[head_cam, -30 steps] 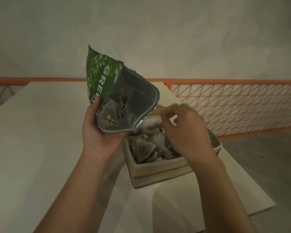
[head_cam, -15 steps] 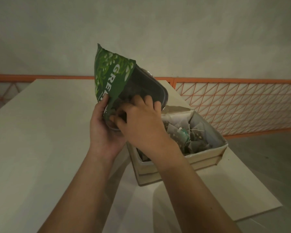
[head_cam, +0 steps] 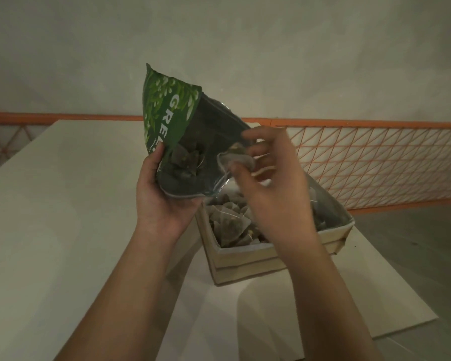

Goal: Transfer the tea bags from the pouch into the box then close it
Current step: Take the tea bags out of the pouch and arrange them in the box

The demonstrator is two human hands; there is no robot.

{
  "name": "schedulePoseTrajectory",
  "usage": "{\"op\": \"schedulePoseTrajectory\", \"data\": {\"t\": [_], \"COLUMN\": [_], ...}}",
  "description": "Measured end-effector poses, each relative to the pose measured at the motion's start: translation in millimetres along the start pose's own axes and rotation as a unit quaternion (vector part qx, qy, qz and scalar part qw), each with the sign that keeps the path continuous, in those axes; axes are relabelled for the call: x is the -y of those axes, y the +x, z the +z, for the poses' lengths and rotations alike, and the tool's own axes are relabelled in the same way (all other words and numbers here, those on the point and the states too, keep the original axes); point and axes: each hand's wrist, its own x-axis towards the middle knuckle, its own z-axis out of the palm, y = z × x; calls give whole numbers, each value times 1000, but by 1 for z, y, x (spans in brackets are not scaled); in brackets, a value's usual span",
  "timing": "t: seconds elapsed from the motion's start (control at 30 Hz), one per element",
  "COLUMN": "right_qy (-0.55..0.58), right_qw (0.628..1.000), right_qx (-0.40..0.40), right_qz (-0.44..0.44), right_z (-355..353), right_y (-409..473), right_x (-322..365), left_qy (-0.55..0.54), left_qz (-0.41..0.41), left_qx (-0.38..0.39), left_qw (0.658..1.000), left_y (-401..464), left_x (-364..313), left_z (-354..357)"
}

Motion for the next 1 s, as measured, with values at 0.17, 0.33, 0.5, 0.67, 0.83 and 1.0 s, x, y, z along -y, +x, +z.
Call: {"op": "schedulePoseTrajectory", "data": {"t": [0.17, 0.33, 0.5, 0.67, 0.83, 1.0], "right_qy": [-13, 23, -224, -298, -334, -250], "right_qw": [998, 994, 969, 950, 904, 968], "right_qx": [-39, -57, 19, 63, 241, 24], "right_qz": [40, 94, 101, 76, 116, 14], "right_z": [-23, -20, -11, -4, -2, 1], "right_y": [-1, 3, 5, -3, -6, -5], "right_x": [-15, -26, -46, -42, -37, -23], "left_qy": [-12, -17, -37, -34, -43, -23], "left_qz": [-13, -10, -6, -13, -14, -13], "left_qx": [1, -8, 3, 3, 10, 13], "left_qw": [1000, 1000, 999, 999, 999, 1000], "left_y": [2, 6, 7, 6, 6, 6], "left_x": [-2, -1, -1, 0, -1, -2], "left_z": [-6, -11, -11, -13, -11, -13]}}
